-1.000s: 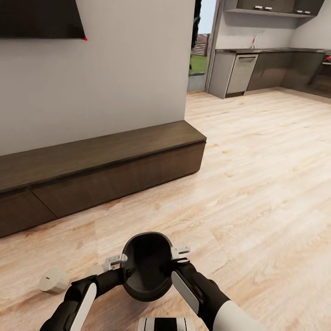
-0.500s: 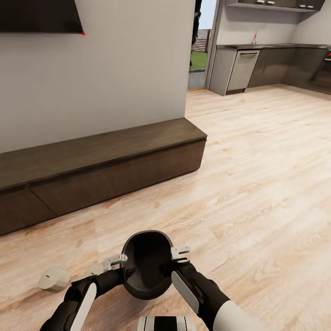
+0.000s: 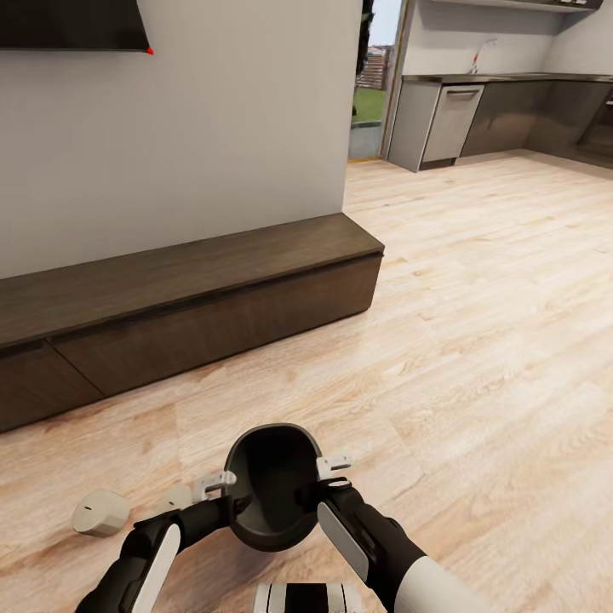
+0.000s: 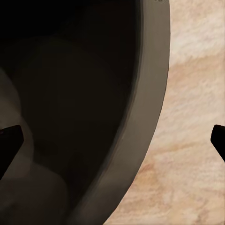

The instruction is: Place each of the two pumpkins and all three candles from the living room inside a cabinet in the living room (use any cabinet), then make sure every cabinet is closed, and position the cauldron so it is next to a table in the living room.

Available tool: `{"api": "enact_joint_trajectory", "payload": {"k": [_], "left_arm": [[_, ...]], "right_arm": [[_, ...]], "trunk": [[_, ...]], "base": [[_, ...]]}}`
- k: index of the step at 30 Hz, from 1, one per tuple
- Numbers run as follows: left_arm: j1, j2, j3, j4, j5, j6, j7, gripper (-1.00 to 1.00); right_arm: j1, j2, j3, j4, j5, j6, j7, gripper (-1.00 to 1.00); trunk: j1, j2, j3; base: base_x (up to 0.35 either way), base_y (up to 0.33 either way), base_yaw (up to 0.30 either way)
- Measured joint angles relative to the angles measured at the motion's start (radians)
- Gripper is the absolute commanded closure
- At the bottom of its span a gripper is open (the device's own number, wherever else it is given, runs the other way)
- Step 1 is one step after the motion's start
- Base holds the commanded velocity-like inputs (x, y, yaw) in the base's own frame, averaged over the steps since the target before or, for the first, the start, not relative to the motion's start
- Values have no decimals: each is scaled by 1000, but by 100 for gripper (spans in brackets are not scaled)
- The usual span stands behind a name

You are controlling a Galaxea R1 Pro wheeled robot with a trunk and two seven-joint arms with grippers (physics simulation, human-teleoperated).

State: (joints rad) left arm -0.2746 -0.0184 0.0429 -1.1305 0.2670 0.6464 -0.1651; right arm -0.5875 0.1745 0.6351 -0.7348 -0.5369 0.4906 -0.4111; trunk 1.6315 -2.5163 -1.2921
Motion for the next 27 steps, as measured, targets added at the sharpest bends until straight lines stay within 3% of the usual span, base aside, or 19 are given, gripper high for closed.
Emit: {"api": "enact_joint_trajectory", "payload": {"k": [5, 16, 22, 27], "left_arm": [[0, -12, 0, 0, 0, 0, 40, -100], [0, -14, 0, 0, 0, -1, 48, -100], [0, -14, 0, 0, 0, -1, 49, -100], [0, -14, 0, 0, 1, -1, 49, -100]], "right_arm": [[0, 0, 0, 1, 0, -1, 0, -100], [0, 0, 0, 2, 0, -1, 0, -100], [0, 0, 0, 2, 0, -1, 0, -100], [0, 0, 0, 2, 1, -1, 0, -100]], "trunk": [[0, 0, 0], [0, 0, 0], [3, -1, -23], [3, -1, -23]], "base": [[0, 0, 0], [0, 0, 0], [0, 0, 0], [0, 0, 0]]}}
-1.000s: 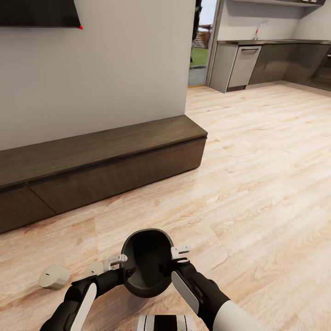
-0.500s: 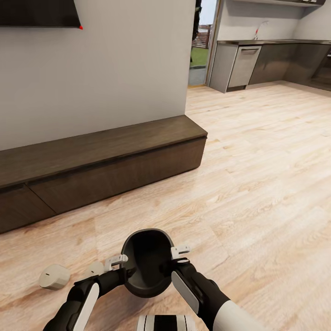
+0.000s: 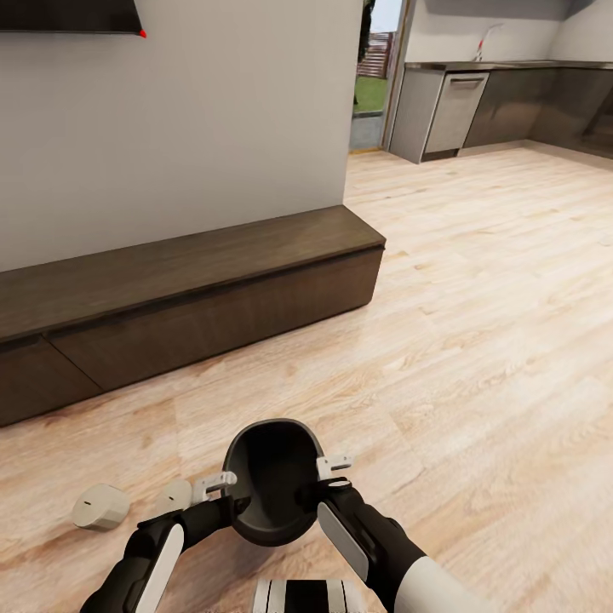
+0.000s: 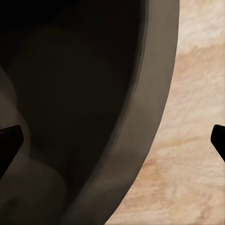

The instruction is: Place each of the two pumpkins and all three candles from the living room inside a cabinet in the living room (use any cabinet), then make sure every cabinet is closed, and position the cauldron so it is next to a table in the living room.

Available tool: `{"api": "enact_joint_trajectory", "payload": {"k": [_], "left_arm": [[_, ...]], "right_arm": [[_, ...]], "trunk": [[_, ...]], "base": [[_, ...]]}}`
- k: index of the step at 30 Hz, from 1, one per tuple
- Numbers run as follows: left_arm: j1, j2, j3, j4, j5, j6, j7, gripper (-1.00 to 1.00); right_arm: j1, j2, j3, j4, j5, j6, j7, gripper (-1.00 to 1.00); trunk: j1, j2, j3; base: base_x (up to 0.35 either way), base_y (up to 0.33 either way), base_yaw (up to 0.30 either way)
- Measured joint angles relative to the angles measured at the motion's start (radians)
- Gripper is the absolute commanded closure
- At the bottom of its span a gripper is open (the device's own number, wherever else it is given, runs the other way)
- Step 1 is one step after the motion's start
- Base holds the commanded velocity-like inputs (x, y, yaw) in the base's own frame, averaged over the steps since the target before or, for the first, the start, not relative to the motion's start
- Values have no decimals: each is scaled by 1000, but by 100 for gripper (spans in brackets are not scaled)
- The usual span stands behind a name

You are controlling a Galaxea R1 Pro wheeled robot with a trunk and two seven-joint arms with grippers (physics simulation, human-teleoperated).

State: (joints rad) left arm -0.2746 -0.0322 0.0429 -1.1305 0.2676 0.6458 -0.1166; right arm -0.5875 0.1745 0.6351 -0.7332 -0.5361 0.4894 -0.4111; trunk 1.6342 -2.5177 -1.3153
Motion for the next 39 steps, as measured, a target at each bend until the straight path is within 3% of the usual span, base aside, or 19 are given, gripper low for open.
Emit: {"api": "enact_joint_trajectory", "payload": {"k": [8, 9, 17, 18, 39], "left_arm": [[0, 0, 0, 0, 0, 0, 0, -100], [0, 0, 0, 0, 1, 0, 0, -100], [0, 0, 0, 0, 1, 0, 0, -100], [0, 0, 0, 0, 1, 0, 0, 100], [0, 0, 0, -1, 13, 1, -1, 100]], "right_arm": [[0, 0, 0, 0, 0, 0, 0, -100], [0, 0, 0, 0, 0, 0, 0, 100], [-1, 0, -1, -1, 18, 5, -3, 100], [-1, 0, -1, -1, 18, 5, -4, 100], [0, 0, -3, 0, 18, 5, 1, 100]], "trunk": [[0, 0, 0], [0, 0, 0], [0, 0, 0], [0, 0, 0], [0, 0, 0]], "base": [[0, 0, 0], [0, 0, 0], [0, 0, 0], [0, 0, 0], [0, 0, 0]]}}
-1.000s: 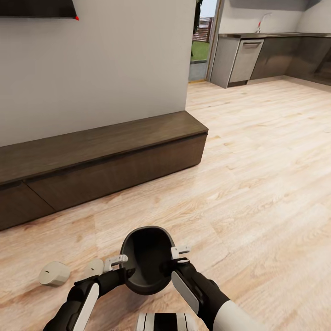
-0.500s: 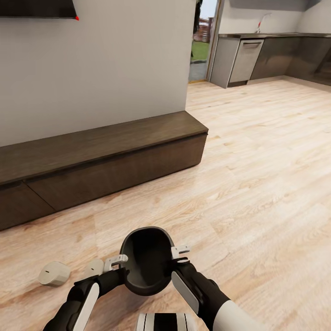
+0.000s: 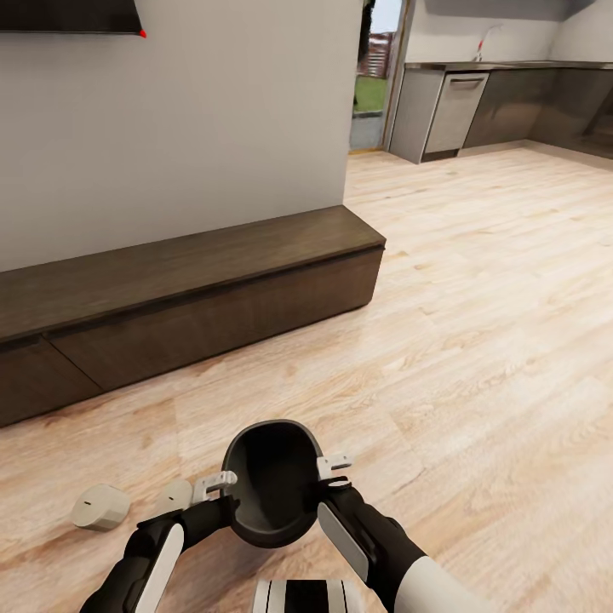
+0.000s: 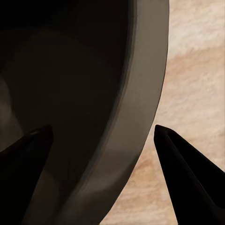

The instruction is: Place each of the two pumpkins and all three candles from the living room inside a cabinet in the living room (use any cabinet), then make sure every cabinet is closed, and position the cauldron so it is next to a table in the living room.

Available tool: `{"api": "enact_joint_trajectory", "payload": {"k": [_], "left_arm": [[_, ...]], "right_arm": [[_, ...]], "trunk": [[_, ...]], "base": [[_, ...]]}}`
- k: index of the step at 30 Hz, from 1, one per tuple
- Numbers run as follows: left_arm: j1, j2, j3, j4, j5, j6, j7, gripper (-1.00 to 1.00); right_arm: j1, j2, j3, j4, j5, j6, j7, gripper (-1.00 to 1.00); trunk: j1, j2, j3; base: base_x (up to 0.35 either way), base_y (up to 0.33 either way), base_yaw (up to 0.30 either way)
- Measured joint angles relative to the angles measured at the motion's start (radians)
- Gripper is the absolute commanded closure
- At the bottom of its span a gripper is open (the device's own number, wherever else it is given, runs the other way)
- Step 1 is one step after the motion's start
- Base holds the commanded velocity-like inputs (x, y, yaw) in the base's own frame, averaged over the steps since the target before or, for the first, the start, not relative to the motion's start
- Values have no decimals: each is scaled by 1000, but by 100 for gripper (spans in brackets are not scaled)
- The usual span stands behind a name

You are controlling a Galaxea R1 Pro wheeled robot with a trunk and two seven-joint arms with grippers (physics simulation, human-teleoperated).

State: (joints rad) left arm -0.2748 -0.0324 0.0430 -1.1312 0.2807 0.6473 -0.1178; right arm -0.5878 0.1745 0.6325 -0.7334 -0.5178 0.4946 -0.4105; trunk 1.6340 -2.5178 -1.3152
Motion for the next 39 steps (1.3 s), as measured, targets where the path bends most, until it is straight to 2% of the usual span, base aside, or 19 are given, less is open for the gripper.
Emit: {"api": "enact_joint_trajectory", "payload": {"k": [5, 39], "left_arm": [[0, 0, 0, 0, -1, 0, 0, 100], [0, 0, -1, 0, -1, 0, 2, 100]], "right_arm": [[0, 0, 0, -1, 4, 1, 2, 100], [1, -1, 0, 2, 3, -5, 5, 100]], "trunk": [[0, 0, 0], [-15, 8, 131]], "base": [[0, 0, 0], [0, 0, 0]]}}
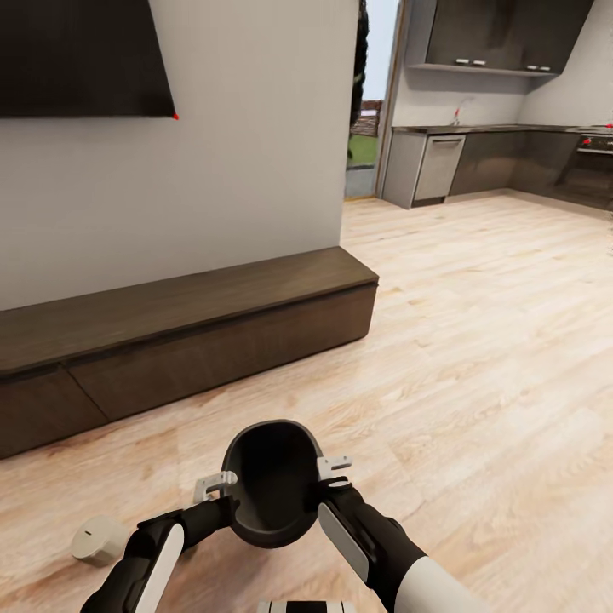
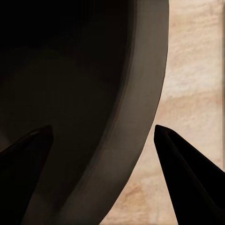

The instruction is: Place each of the two pumpkins and all three candles from the living room inside a cabinet in the living room (use any cabinet), then make sure every cabinet is closed, and position the cauldron so it is next to a table in the living room.

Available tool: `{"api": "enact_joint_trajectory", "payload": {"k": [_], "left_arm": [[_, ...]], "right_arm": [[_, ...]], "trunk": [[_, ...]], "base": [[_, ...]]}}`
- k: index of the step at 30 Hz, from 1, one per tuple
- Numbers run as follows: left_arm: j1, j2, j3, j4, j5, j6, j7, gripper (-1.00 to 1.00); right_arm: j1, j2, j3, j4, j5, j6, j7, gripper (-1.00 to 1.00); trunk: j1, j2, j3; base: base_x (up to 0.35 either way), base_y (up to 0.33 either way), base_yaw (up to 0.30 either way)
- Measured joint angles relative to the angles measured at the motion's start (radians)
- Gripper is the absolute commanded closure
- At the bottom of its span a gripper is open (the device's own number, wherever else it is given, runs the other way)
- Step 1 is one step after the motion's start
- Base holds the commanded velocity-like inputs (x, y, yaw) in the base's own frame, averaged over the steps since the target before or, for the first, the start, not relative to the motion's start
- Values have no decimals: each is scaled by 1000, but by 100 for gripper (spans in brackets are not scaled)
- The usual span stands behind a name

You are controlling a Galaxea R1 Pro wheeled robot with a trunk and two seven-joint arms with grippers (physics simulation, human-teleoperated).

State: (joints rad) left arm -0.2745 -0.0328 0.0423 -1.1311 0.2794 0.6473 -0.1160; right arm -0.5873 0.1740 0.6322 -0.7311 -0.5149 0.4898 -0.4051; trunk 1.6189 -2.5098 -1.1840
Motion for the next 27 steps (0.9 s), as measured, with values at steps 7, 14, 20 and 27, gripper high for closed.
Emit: {"api": "enact_joint_trajectory", "payload": {"k": [7, 14, 20, 27], "left_arm": [[0, 0, -1, 1, -6, 0, 1, 100], [0, 0, -1, 1, -7, 0, 1, 100], [0, 0, -1, 1, -7, 0, 1, 100], [0, 0, -1, 1, -8, 0, 1, 100]], "right_arm": [[0, 0, 5, 11, -15, -17, 0, 100], [0, 0, 5, 13, -17, -20, 1, 100], [0, 0, 6, 13, -18, -21, 0, 100], [0, 0, 7, 14, -20, -22, 0, 100]], "trunk": [[-3, 2, 27], [-6, 3, 54], [-9, 5, 77], [-12, 6, 104]], "base": [[0, 0, 0], [0, 0, 0], [0, 0, 0], [0, 0, 0]]}}
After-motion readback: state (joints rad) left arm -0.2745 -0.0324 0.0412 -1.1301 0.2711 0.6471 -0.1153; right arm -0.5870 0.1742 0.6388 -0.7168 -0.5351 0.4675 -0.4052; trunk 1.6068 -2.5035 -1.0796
